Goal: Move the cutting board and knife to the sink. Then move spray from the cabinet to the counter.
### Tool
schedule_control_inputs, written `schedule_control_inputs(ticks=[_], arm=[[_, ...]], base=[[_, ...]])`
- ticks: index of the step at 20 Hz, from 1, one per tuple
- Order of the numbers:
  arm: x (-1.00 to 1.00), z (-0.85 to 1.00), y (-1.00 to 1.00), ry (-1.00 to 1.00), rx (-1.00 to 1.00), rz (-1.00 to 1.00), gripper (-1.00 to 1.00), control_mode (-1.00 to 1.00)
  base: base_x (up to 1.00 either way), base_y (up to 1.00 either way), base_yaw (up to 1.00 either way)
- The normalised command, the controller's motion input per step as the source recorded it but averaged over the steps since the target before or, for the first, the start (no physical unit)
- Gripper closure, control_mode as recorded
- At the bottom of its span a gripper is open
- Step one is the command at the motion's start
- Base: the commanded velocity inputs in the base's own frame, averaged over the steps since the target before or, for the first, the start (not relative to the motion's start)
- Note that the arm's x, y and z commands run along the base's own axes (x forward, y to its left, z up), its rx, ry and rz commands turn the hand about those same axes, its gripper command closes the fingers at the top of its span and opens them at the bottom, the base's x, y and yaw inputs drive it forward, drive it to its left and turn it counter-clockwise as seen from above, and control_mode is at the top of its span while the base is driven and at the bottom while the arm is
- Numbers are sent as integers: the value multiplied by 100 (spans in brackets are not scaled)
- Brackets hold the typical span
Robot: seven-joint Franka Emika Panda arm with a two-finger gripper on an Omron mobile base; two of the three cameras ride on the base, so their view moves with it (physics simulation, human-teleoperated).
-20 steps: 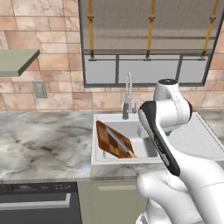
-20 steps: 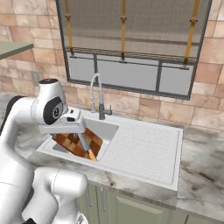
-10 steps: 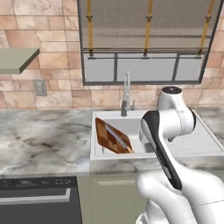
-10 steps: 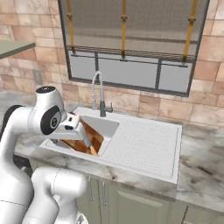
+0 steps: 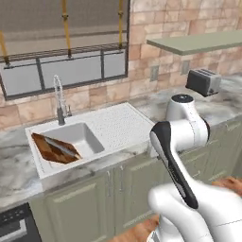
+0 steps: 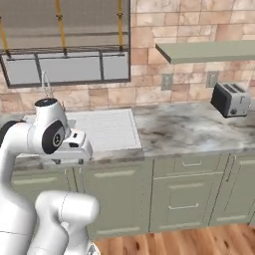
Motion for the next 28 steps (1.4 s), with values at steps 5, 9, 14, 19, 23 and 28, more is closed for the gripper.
schedule_control_inputs(ticks=[5, 9, 14, 19, 23, 28], arm=[[0, 0, 0, 0, 0, 0, -100, 100], [0, 0, 0, 0, 0, 0, -100, 100], [0, 0, 0, 0, 0, 0, -100, 100], [0, 0, 0, 0, 0, 0, -100, 100], [0, 0, 0, 0, 0, 0, -100, 100], [0, 0, 0, 0, 0, 0, -100, 100]], base=[[0, 0, -99], [0, -2, -98], [0, -10, -96], [0, -21, -93], [0, -24, -92], [0, -30, -91]])
